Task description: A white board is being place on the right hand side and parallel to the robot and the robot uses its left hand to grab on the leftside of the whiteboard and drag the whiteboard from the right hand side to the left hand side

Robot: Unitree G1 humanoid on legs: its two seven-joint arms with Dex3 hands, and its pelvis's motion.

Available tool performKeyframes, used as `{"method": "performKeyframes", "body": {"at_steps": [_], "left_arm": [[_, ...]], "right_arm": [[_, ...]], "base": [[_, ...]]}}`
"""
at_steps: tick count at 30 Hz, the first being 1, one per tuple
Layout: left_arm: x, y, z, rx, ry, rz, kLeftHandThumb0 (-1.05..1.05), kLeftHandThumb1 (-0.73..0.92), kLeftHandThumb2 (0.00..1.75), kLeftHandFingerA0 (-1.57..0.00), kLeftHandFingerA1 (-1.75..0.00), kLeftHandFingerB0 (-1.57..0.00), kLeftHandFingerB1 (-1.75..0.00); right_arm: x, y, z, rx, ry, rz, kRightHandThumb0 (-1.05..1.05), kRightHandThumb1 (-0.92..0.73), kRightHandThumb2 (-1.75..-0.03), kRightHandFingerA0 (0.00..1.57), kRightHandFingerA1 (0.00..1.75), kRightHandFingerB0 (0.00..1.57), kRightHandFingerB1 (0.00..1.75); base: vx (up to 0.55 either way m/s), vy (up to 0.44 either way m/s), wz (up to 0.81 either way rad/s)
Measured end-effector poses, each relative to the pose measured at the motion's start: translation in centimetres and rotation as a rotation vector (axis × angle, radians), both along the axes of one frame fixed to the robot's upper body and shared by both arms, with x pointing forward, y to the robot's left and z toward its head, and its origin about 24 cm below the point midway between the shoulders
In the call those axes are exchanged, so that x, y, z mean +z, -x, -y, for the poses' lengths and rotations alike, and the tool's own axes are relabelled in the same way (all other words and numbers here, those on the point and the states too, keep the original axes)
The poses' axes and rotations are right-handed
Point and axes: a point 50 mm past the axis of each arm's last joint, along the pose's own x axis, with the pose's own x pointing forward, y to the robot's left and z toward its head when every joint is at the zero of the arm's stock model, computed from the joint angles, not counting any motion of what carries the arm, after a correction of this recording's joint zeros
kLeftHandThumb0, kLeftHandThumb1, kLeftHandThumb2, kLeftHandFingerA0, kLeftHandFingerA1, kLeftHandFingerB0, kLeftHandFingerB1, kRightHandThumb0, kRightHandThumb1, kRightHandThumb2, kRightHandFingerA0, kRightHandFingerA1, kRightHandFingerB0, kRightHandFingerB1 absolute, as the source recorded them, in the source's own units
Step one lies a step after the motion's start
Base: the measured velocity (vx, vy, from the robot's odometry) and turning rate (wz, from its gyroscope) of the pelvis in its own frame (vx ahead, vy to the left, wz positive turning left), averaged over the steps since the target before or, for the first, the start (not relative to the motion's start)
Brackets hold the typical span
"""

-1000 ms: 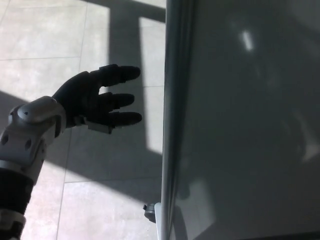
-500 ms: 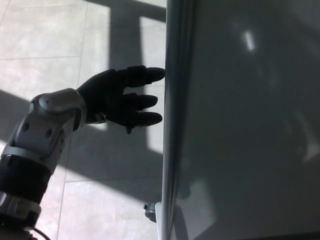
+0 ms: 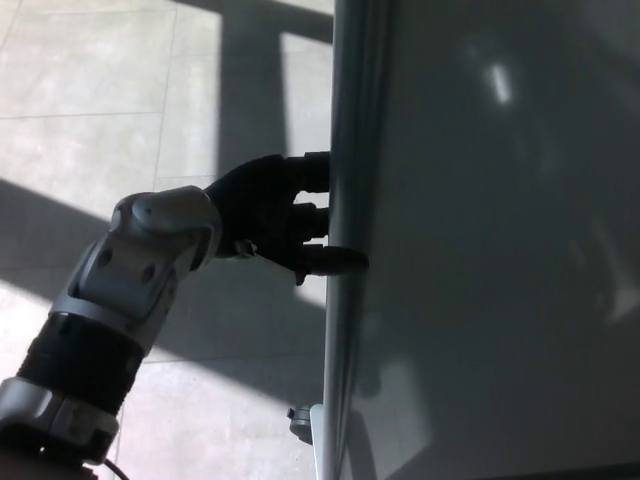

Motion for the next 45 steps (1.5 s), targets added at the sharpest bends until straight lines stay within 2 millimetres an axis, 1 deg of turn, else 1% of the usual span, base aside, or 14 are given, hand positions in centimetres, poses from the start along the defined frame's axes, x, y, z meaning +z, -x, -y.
{"method": "performKeyframes", "body": {"at_steps": [5,6,7,12,13,20,29,30,31,34,36,37,38,45], "left_arm": [[-0.1,-0.2,0.1,0.013,0.008,-0.024,-0.59,0.39,0.75,-0.06,-0.22,0.00,-0.08],[-0.1,-0.2,0.0,0.015,0.009,-0.024,-0.60,0.43,0.53,-0.01,-0.28,0.00,-0.09],[-0.1,-0.3,0.0,0.017,0.010,-0.025,-0.58,0.36,0.75,-0.01,-0.23,0.00,-0.12],[-0.5,-0.6,-0.7,0.052,0.029,-0.057,-0.59,0.37,0.76,-0.02,-0.25,0.00,-0.12],[-0.5,-0.6,-0.8,0.055,0.030,-0.060,-0.62,0.44,0.54,-0.02,-0.28,0.00,-0.12],[-1.5,-0.9,0.2,0.089,0.058,-0.079,-0.62,0.37,0.74,-0.11,-0.44,0.00,-0.12],[-2.4,-1.1,2.3,0.118,0.057,-0.058,-0.71,0.42,0.56,-0.22,-0.36,0.00,-0.19],[-2.4,-1.1,2.5,0.116,0.055,-0.056,-0.64,0.38,0.75,-0.18,-0.44,0.00,-0.11],[-2.5,-1.1,2.9,0.113,0.053,-0.052,-0.67,0.42,0.54,-0.25,-0.36,0.00,-0.22],[-2.7,-1.0,3.7,0.109,0.049,-0.048,-0.63,0.44,0.54,-0.27,-0.36,0.00,-0.23],[-2.8,-1.0,4.0,0.114,0.047,-0.044,-0.64,0.40,0.75,-0.36,-0.50,-0.03,-0.20],[-2.9,-0.9,4.2,0.120,0.047,-0.042,-0.49,0.59,0.58,-0.72,-0.44,-0.12,-0.27],[-2.9,-0.9,4.3,0.127,0.047,-0.034,-0.27,0.83,0.65,-1.04,-0.53,-0.42,-0.33],[-3.3,-0.8,4.5,0.175,0.067,0.056,-0.22,0.83,0.64,-1.10,-0.77,-0.87,-0.51]], "right_arm": [[-0.1,0.0,-0.1,0.007,-0.002,-0.006,-0.58,-0.72,-0.80,0.71,0.94,0.22,0.66],[-0.1,0.0,-0.1,0.007,-0.002,-0.006,-0.54,-0.70,-0.84,0.71,0.97,0.18,0.66],[-0.1,0.0,-0.1,0.007,-0.002,-0.007,-0.55,-0.72,-0.84,0.70,0.97,0.18,0.67],[-0.2,0.0,-0.3,0.024,0.006,-0.009,-0.61,-0.76,-0.77,0.73,0.96,0.19,0.68],[-0.2,0.0,-0.4,0.026,0.007,-0.008,-0.58,-0.77,-0.78,0.73,0.96,0.21,0.68],[-0.2,0.0,-0.6,0.045,0.015,-0.006,-0.60,-0.75,-0.80,0.69,0.94,0.18,0.67],[-0.2,0.0,-0.6,0.059,0.018,-0.007,-0.55,-0.76,-0.81,0.68,0.94,0.19,0.65],[-0.2,0.0,-0.6,0.059,0.018,-0.006,-0.57,-0.77,-0.78,0.68,0.92,0.21,0.64],[-0.1,0.0,-0.6,0.060,0.017,-0.004,-0.57,-0.76,-0.79,0.69,0.93,0.20,0.65],[-0.1,-0.1,-0.6,0.063,0.014,-0.001,-0.53,-0.75,-0.83,0.70,0.94,0.20,0.65],[-0.1,-0.2,-0.6,0.066,0.012,0.001,-0.56,-0.75,-0.81,0.70,0.93,0.20,0.64],[-0.1,-0.3,-0.6,0.067,0.010,0.003,-0.57,-0.76,-0.80,0.73,0.93,0.20,0.63],[-0.1,-0.3,-0.6,0.068,0.010,0.003,-0.55,-0.75,-0.80,0.71,0.93,0.22,0.65],[0.1,-0.6,-0.7,0.074,0.011,0.014,-0.56,-0.75,-0.81,0.74,0.94,0.18,0.66]], "base": [[0.00,0.000,0.00],[0.00,0.000,0.00],[0.00,0.000,0.00],[0.00,0.000,0.00],[0.00,0.000,0.00],[0.00,0.000,0.00],[0.00,0.000,0.00],[0.00,0.000,0.00],[0.00,0.000,0.00],[0.00,0.000,0.00],[0.00,0.000,0.00],[0.00,0.000,0.00],[0.00,0.000,0.00],[0.00,0.000,0.00]]}}
